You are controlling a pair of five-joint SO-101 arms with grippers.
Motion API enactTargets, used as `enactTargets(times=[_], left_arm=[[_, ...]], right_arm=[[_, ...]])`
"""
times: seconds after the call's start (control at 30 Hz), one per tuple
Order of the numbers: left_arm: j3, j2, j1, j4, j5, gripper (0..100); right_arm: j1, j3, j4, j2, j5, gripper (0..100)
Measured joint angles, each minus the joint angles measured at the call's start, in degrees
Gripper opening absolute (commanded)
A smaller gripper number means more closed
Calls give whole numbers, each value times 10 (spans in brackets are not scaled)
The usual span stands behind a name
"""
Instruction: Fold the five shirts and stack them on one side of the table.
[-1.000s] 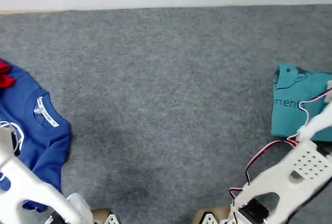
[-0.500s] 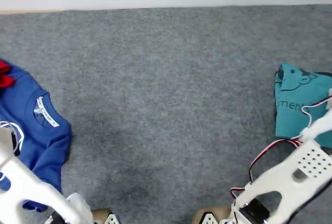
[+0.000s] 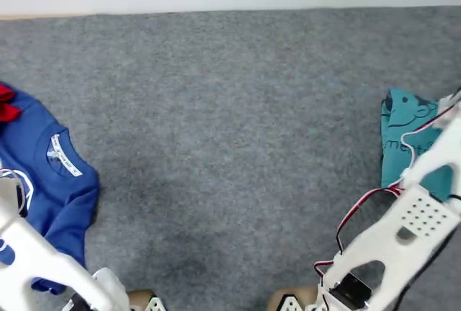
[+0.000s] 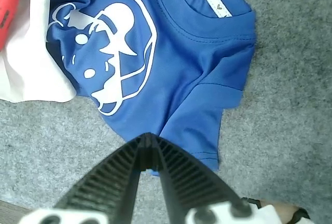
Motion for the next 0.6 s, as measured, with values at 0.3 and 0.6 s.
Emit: enactTargets(times=[0.3, 0.6], left_arm=[[0, 0, 0, 0, 0, 4], [0, 0, 0, 0, 0, 4]], right_arm=[[-11, -25, -39, 66, -4, 106], [-26, -155, -7, 57, -4, 105]])
